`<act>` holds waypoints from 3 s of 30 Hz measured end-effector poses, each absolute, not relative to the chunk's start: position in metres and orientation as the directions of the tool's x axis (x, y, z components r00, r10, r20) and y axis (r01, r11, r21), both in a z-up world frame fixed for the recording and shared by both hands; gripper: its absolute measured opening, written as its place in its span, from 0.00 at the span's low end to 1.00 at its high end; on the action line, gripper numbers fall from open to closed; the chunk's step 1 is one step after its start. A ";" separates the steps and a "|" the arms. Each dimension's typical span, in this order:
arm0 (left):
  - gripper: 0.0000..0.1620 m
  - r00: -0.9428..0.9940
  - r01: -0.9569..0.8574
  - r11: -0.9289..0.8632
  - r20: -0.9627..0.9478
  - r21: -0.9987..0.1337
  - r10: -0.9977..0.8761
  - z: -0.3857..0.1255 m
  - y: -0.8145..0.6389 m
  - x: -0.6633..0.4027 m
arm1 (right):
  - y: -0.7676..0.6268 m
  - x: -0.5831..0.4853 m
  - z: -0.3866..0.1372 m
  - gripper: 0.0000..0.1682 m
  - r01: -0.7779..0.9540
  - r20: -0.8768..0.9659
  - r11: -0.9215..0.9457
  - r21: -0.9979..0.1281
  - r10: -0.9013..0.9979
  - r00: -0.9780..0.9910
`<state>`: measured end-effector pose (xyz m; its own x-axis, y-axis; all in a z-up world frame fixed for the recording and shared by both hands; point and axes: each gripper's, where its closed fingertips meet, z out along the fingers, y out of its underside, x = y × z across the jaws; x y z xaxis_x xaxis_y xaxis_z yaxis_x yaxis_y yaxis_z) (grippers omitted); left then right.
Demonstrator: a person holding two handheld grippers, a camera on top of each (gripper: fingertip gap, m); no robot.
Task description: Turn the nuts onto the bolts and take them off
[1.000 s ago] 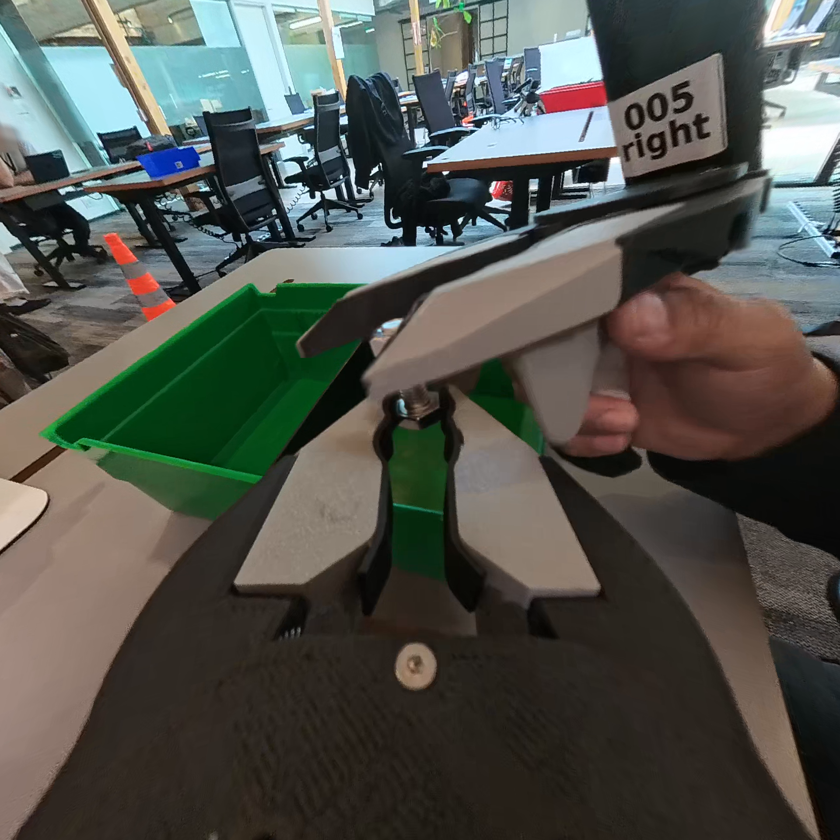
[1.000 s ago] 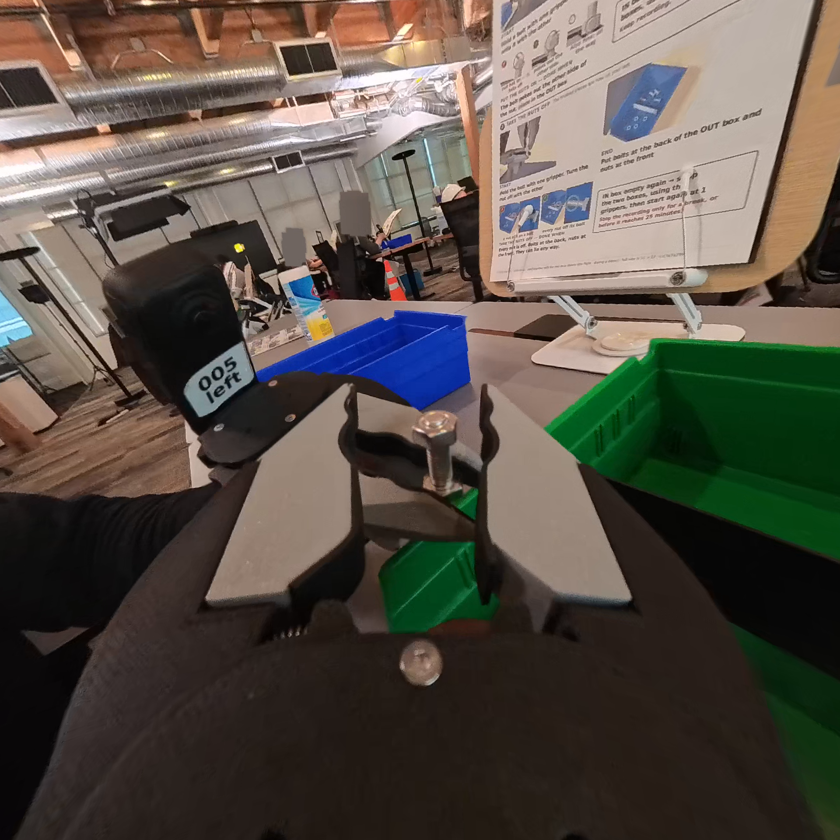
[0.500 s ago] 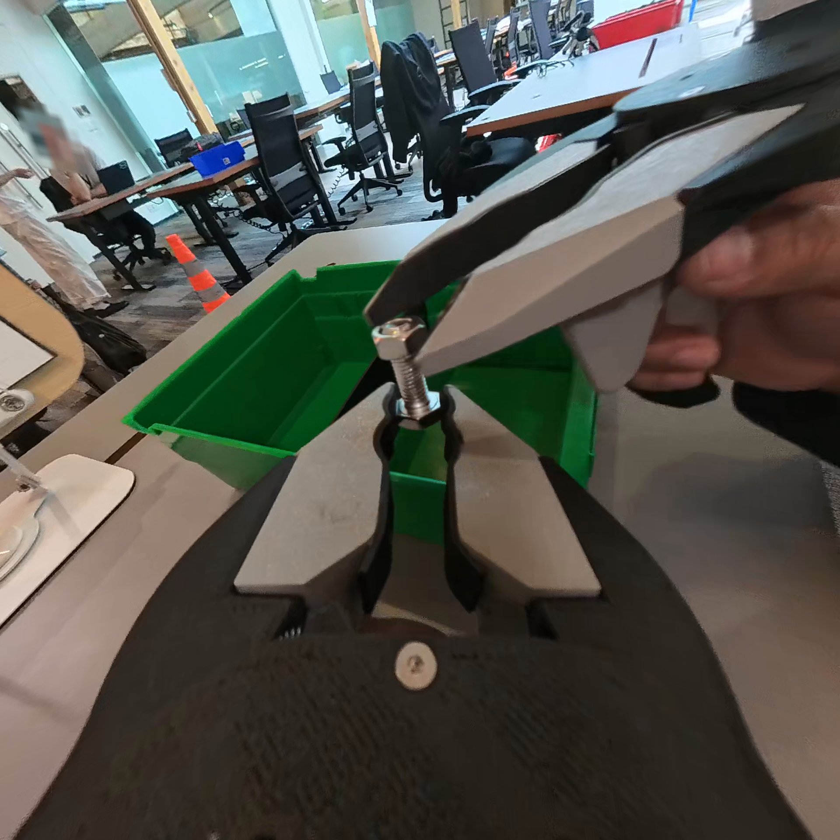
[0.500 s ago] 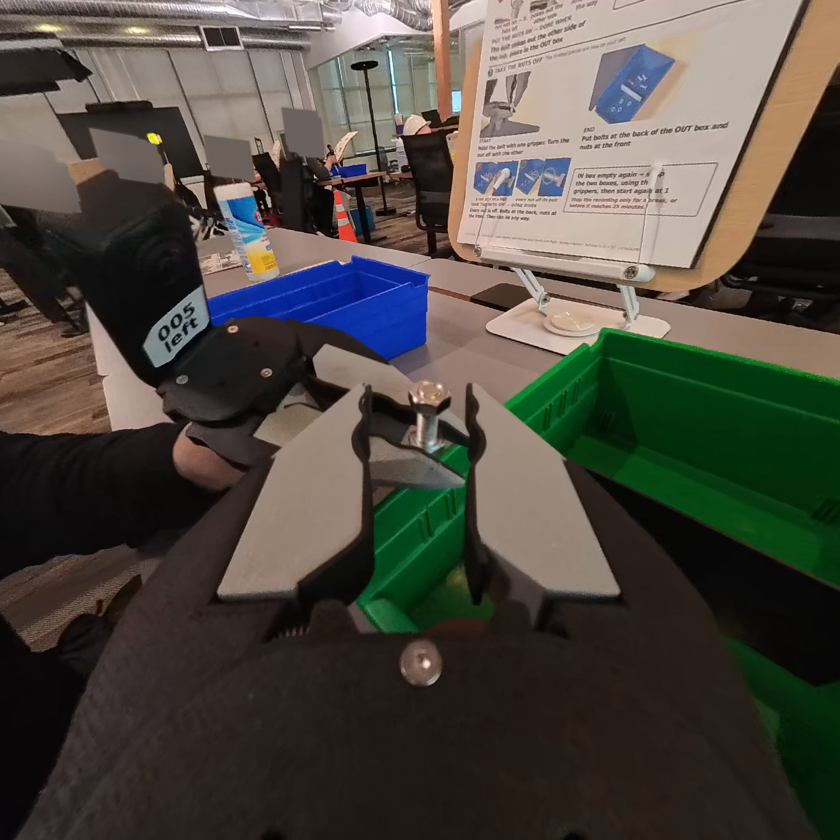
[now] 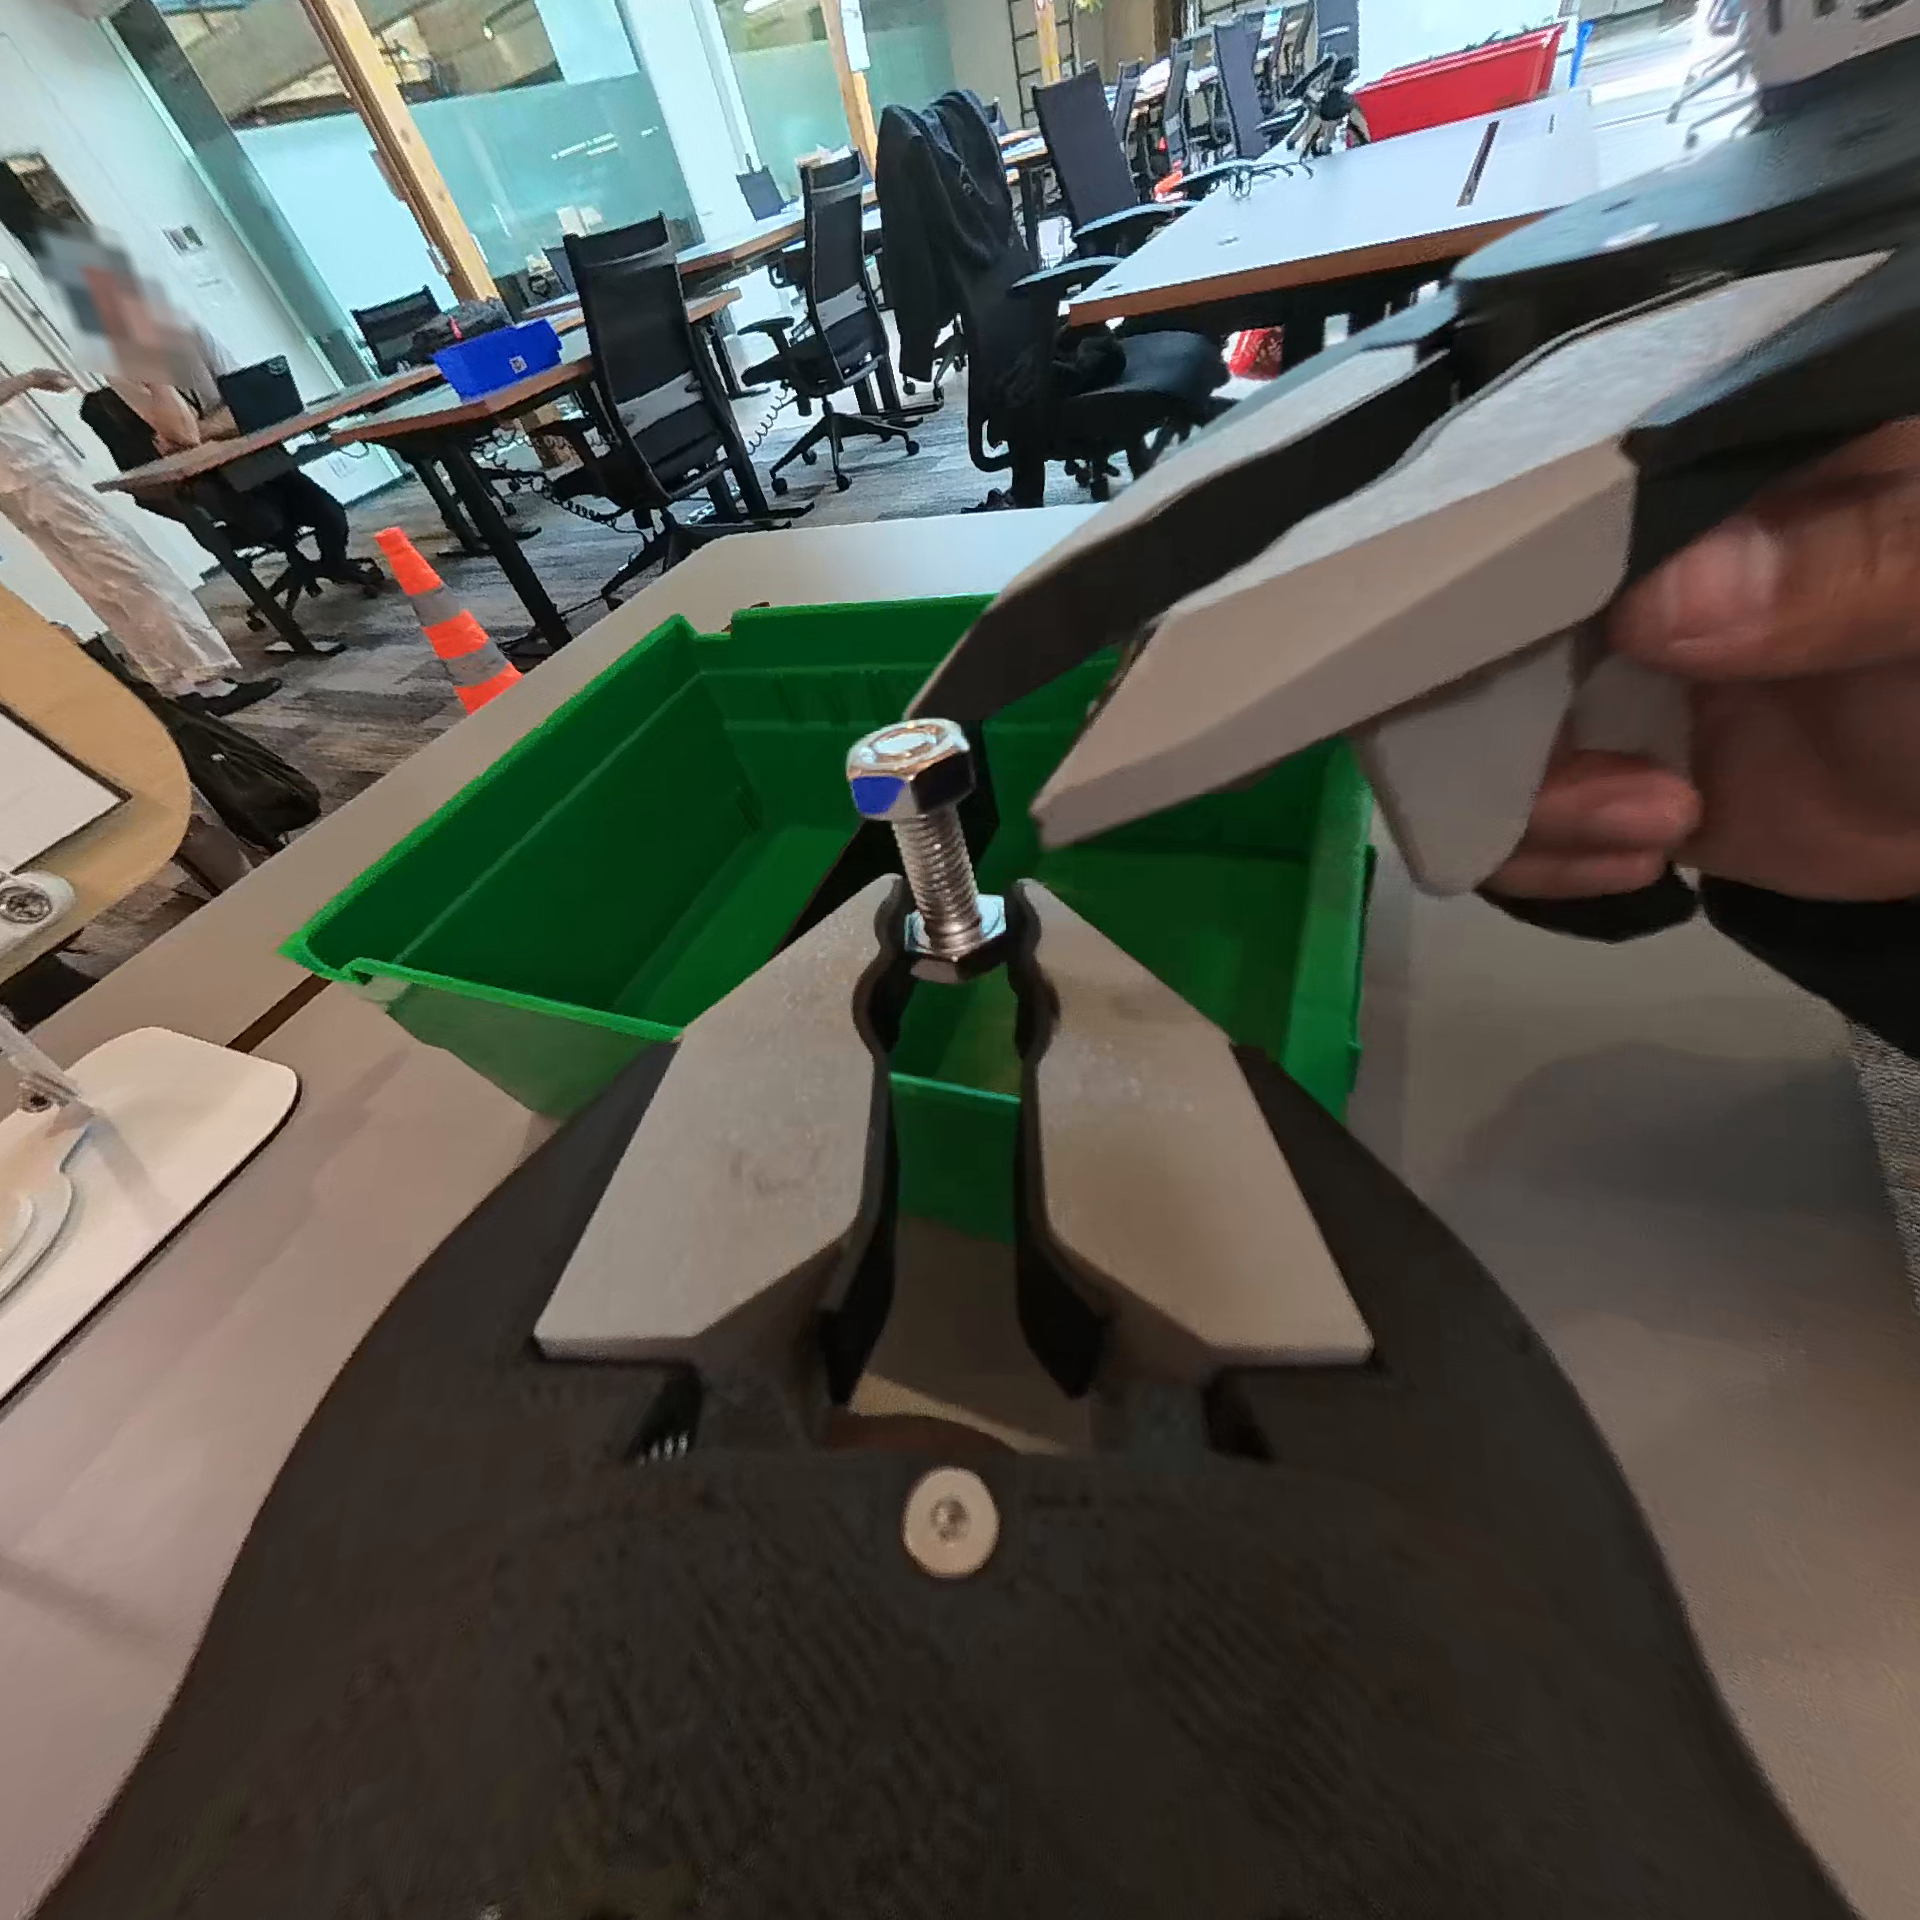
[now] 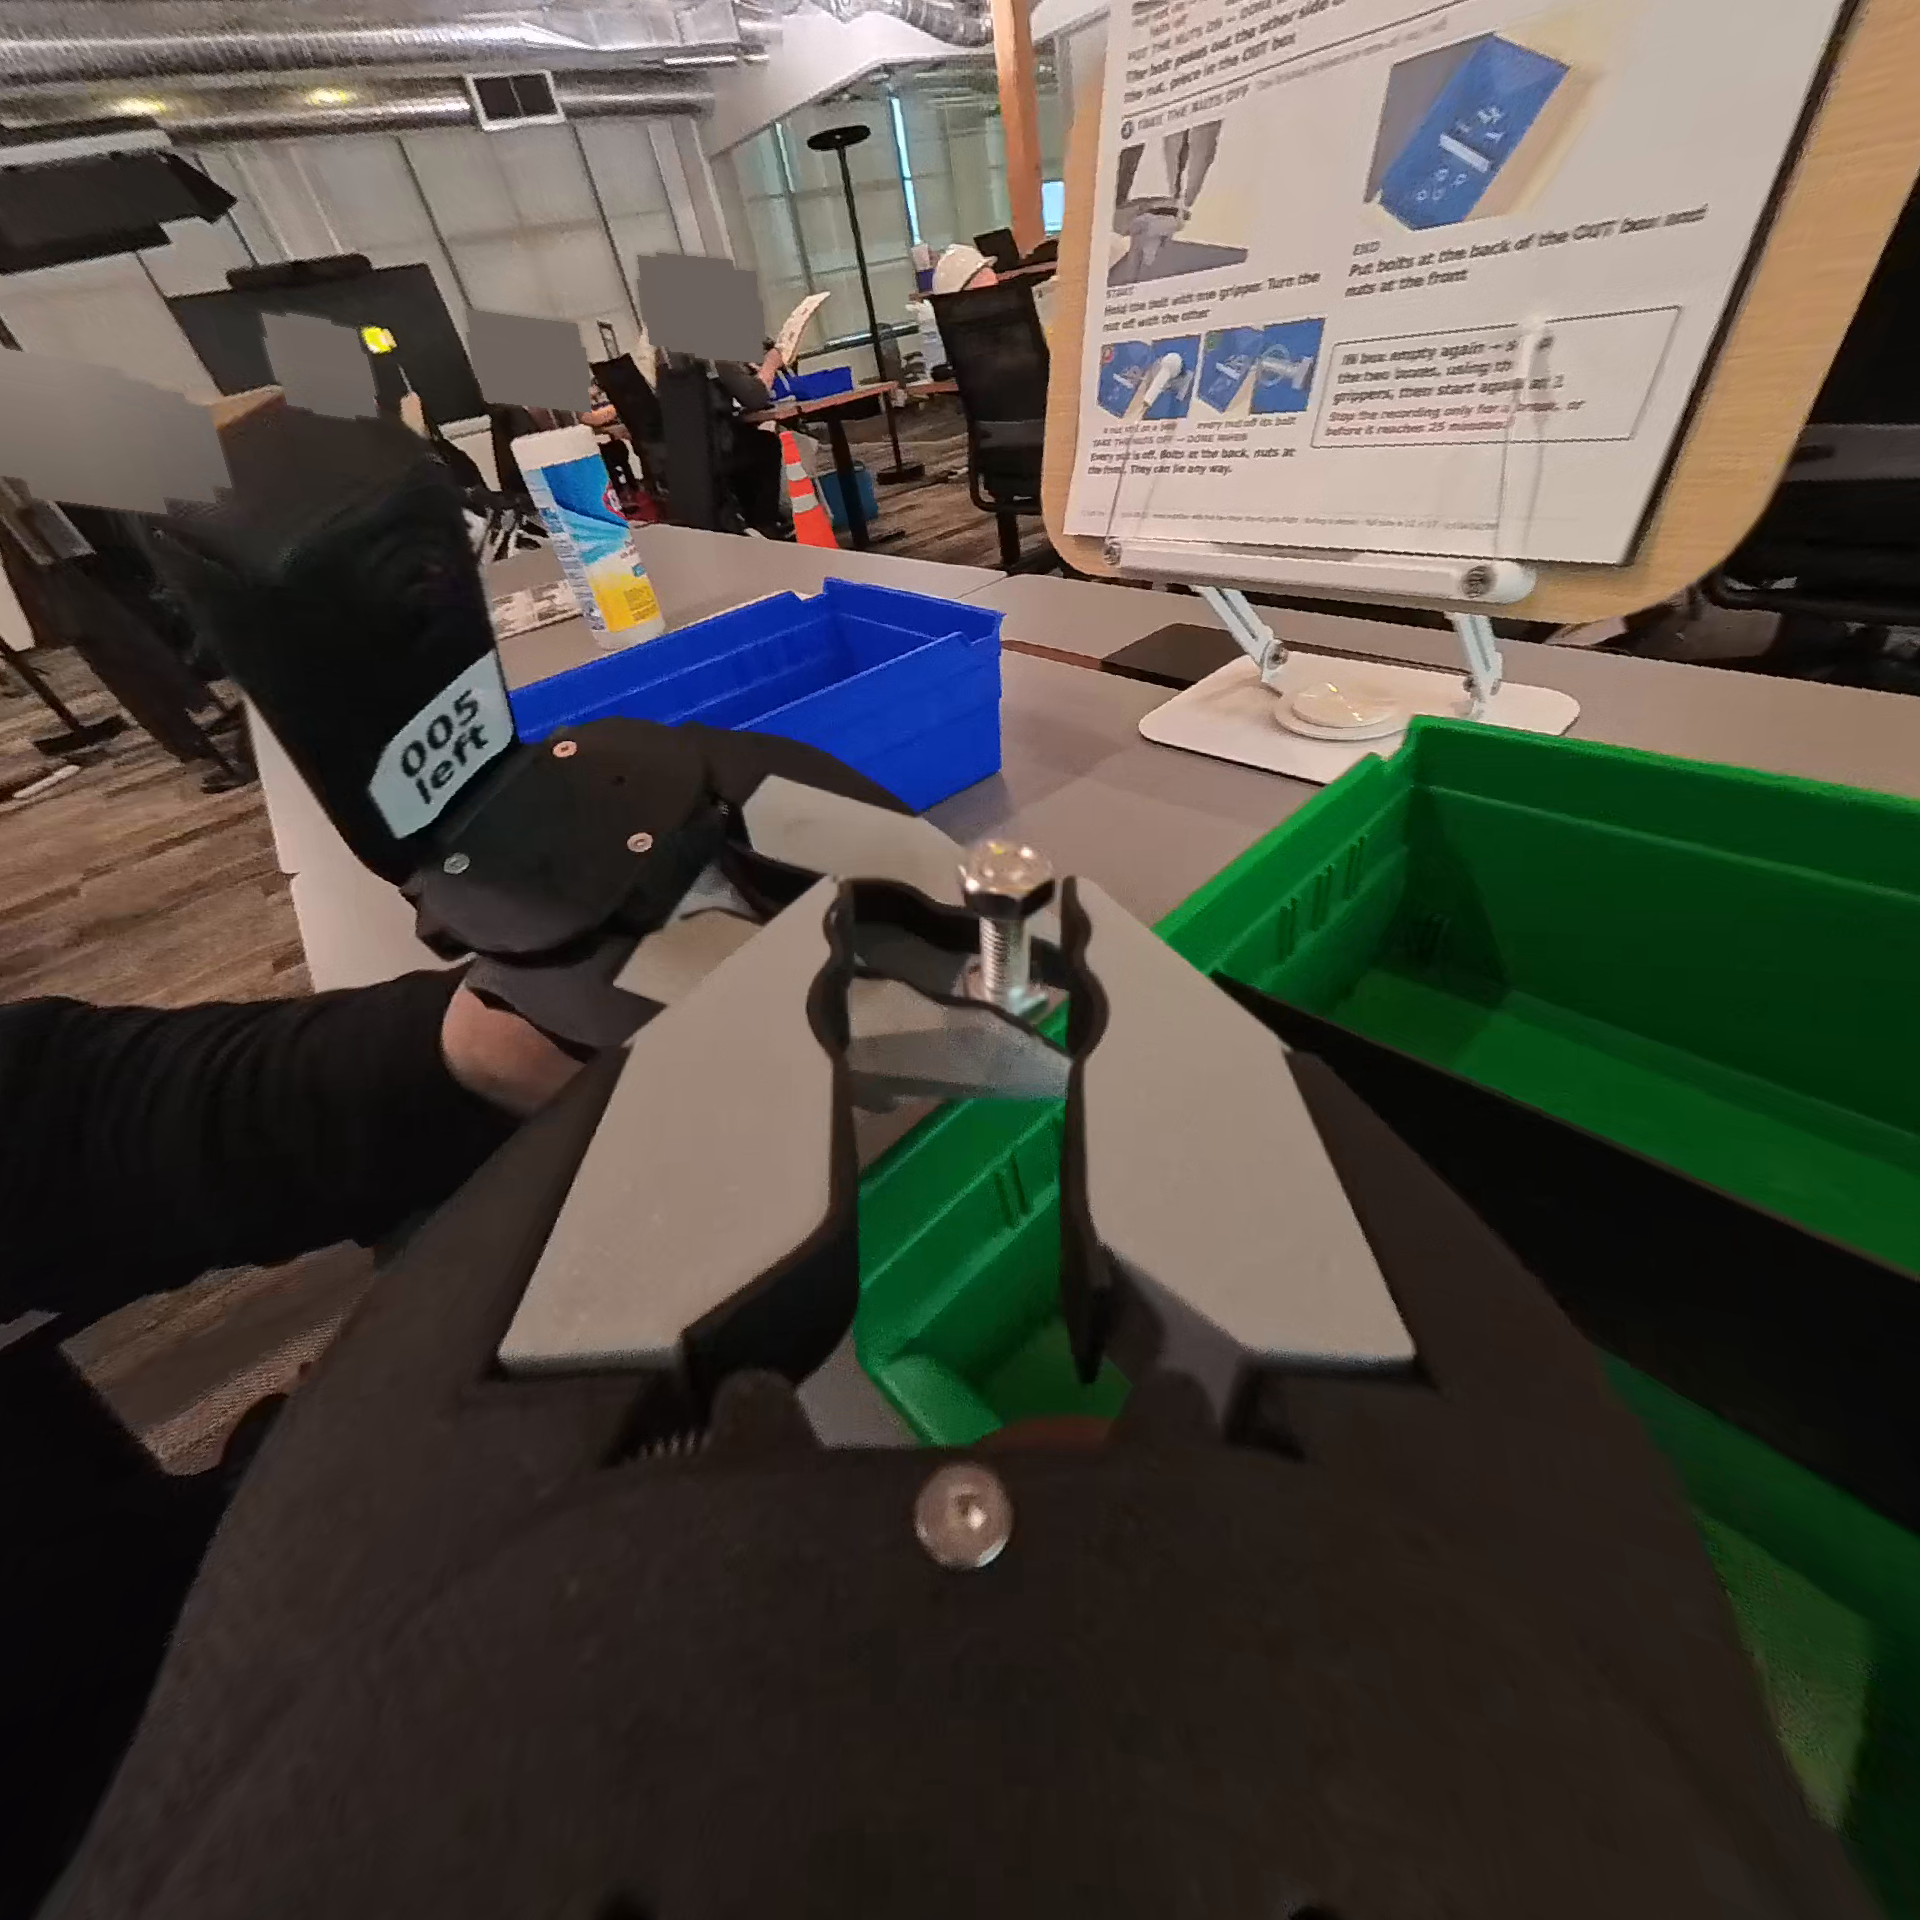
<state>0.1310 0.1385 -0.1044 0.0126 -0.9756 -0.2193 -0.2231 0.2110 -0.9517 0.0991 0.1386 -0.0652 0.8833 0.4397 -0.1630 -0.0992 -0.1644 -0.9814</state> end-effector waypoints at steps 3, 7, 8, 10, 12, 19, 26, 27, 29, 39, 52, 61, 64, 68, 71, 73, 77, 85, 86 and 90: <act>0.10 -0.014 -0.226 0.236 -0.239 -0.945 -0.971 -0.107 0.126 0.137 | 0.152 0.088 -0.066 0.25 -0.073 -0.126 -0.139 -0.988 0.427 0.896; 0.10 0.022 -0.239 0.236 -0.248 -0.942 -0.968 -0.109 0.136 0.136 | 0.150 0.104 -0.065 0.23 -0.060 -0.116 -0.154 -0.986 0.389 0.914; 0.10 0.032 -0.243 0.226 -0.240 -0.943 -0.970 -0.110 0.141 0.135 | 0.147 0.111 -0.066 0.23 -0.055 -0.112 -0.161 -0.985 0.374 0.921; 0.10 0.043 -0.249 0.215 -0.233 -0.944 -0.972 -0.111 0.146 0.134 | 0.141 0.116 -0.066 0.20 -0.061 -0.118 -0.157 -0.986 0.378 0.918; 0.10 0.035 -0.249 0.218 -0.234 -0.944 -0.972 -0.110 0.143 0.136 | 0.142 0.103 -0.067 0.19 -0.079 -0.144 -0.168 -0.983 0.423 0.895; 0.10 0.030 -0.273 0.289 -0.308 -0.917 -0.951 -0.110 0.139 0.142 | 0.153 0.111 -0.068 0.22 -0.062 -0.123 -0.170 -0.983 0.374 0.919; 0.09 0.016 -0.286 0.281 -0.298 -0.916 -0.954 -0.112 0.140 0.150 | 0.158 0.098 -0.060 0.19 -0.104 -0.148 -0.126 -0.987 0.427 0.892; 0.09 0.017 -0.285 0.283 -0.299 -0.916 -0.954 -0.110 0.140 0.151 | 0.162 0.101 -0.058 0.20 -0.109 -0.150 -0.122 -0.986 0.405 0.902; 0.10 0.030 -0.282 0.282 -0.302 -0.917 -0.953 -0.107 0.145 0.152 | 0.159 0.115 -0.052 0.23 -0.122 -0.149 -0.097 -0.988 0.365 0.919; 0.10 0.008 -0.279 0.305 -0.320 -0.910 -0.947 -0.109 0.138 0.158 | 0.162 0.106 -0.067 0.29 -0.103 -0.154 -0.144 -0.984 0.406 0.901; 0.10 0.021 -0.298 0.320 -0.341 -0.899 -0.940 -0.111 0.142 0.161 | 0.157 0.116 -0.058 0.26 -0.119 -0.161 -0.127 -0.985 0.400 0.903; 0.10 0.013 -0.302 0.329 -0.349 -0.895 -0.937 -0.112 0.144 0.164 | 0.154 0.118 -0.063 0.28 -0.108 -0.159 -0.145 -0.983 0.410 0.898; 0.10 0.011 -0.295 0.348 -0.368 -0.890 -0.930 -0.107 0.142 0.166 | 0.156 0.122 -0.062 0.27 -0.056 -0.104 -0.135 -0.989 0.380 0.919; 0.10 0.027 -0.306 0.344 -0.369 -0.888 -0.929 -0.104 0.154 0.166 | 0.144 0.146 -0.061 0.24 -0.056 -0.105 -0.152 -0.987 0.341 0.934; 0.09 0.007 -0.304 0.348 -0.367 -0.887 -0.930 -0.105 0.149 0.171 | 0.145 0.137 -0.061 0.21 -0.072 -0.120 -0.141 -0.987 0.373 0.920; 0.10 -0.015 -0.300 0.368 -0.381 -0.880 -0.924 -0.106 0.140 0.174 | 0.153 0.130 -0.058 0.26 -0.077 -0.111 -0.105 -0.992 0.367 0.924; 0.10 0.006 -0.304 0.388 -0.409 -0.870 -0.912 -0.105 0.143 0.172 | 0.152 0.133 -0.060 0.26 -0.070 -0.114 -0.129 -0.989 0.372 0.921; 0.10 -0.027 -0.290 0.366 -0.375 -0.884 -0.927 -0.105 0.134 0.174 | 0.152 0.126 -0.057 0.25 -0.076 -0.113 -0.108 -0.991 0.386 0.916; 0.10 -0.032 -0.290 0.374 -0.382 -0.881 -0.924 -0.106 0.130 0.175 | 0.154 0.123 -0.058 0.27 -0.071 -0.111 -0.114 -0.991 0.390 0.914; 0.10 0.004 -0.292 0.359 -0.377 -0.886 -0.926 -0.103 0.140 0.171 | 0.145 0.139 -0.053 0.24 -0.047 -0.079 -0.099 -0.994 0.350 0.933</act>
